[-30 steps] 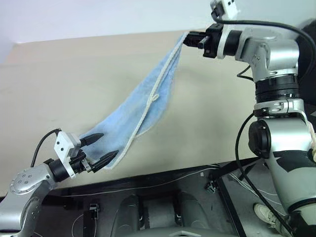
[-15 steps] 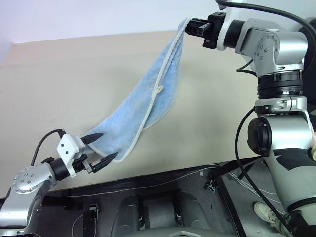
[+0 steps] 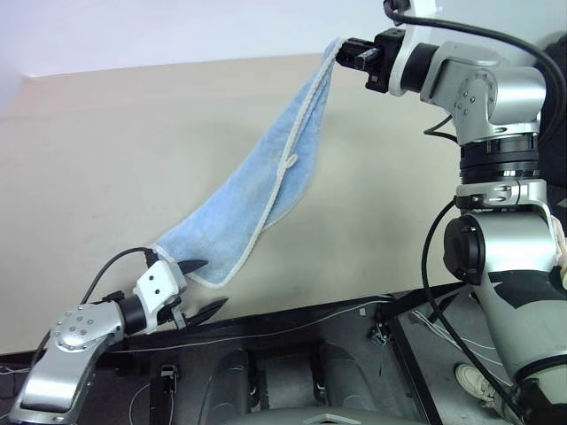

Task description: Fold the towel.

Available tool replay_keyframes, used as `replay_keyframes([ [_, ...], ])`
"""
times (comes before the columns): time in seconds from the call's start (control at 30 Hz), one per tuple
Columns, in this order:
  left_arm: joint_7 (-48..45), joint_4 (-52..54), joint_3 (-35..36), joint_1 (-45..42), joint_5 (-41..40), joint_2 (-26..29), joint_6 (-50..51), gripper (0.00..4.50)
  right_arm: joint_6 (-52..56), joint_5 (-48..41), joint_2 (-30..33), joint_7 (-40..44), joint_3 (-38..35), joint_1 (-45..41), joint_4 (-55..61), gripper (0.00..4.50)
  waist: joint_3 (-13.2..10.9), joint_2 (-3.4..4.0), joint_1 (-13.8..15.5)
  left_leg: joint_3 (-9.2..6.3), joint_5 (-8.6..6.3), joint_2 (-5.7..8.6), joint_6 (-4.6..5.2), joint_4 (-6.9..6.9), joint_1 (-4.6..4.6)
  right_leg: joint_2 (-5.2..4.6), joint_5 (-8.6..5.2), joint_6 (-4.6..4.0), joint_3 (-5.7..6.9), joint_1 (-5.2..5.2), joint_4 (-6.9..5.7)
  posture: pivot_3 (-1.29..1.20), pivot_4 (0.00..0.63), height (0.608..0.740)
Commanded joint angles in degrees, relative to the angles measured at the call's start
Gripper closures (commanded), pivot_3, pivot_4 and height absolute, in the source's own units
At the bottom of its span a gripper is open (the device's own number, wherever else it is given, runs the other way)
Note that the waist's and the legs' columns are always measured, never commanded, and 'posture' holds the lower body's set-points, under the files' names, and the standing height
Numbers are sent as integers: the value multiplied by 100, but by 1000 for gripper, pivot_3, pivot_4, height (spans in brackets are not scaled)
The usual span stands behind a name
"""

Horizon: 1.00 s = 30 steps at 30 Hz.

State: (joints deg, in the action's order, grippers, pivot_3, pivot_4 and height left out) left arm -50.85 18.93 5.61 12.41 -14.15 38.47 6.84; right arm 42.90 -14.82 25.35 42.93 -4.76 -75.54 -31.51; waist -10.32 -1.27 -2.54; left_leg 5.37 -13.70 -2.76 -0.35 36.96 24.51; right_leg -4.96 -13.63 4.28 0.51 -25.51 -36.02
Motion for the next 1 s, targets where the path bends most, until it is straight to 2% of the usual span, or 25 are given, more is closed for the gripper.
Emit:
replay_keyframes([
  [0.03, 178, 97, -174, -186, 149, -32, 49, 0, -54, -94, 61, -40, -58, -32, 380, 4478, 0, 0, 4, 0, 0, 1, 0, 1, 0, 0, 0, 0, 0, 1, 0, 0, 150, 740],
  [0.37, 333, 724, -244, -321, 57, 273, 1115, 0, 100, -158, 69, -124, -89, 93, 589, 4478, 0, 0, -7, -1, 1, -3, 2, 3, 0, 25, 1, 3, 0, 2, -1, 0, 150, 740],
  [0.47, 303, 868, -237, -284, 8, 425, 1486, 543, 137, -169, 95, -144, -92, 111, 622, 4500, -1, 1, -7, 0, 1, -4, 2, 4, -1, 29, 1, 5, 0, 2, -3, 0, 150, 740],
  [0.6, 191, 889, -299, -161, 91, 714, 1660, 1945, 190, -192, 107, -182, -91, 121, 647, 4500, -1, 1, -14, 1, 1, -5, 2, 3, -2, 34, 0, 4, 0, 2, -4, 0, 150, 740],
  [0.83, 306, 790, -354, -246, 217, 837, 1775, 4382, 232, -229, 105, -244, -91, 172, 697, 4500, -1, 1, -8, 0, 1, -6, 2, 7, -6, 35, 0, 4, 0, 4, -8, 0, 150, 740],
  [1.0, 465, 688, -144, -383, 51, 680, 1818, 4448, 276, -239, 129, -281, -91, 179, 672, 4500, -1, 2, -6, 3, 1, -5, 2, 7, -6, 36, 0, 4, -1, 4, -8, 0, 150, 740],
])
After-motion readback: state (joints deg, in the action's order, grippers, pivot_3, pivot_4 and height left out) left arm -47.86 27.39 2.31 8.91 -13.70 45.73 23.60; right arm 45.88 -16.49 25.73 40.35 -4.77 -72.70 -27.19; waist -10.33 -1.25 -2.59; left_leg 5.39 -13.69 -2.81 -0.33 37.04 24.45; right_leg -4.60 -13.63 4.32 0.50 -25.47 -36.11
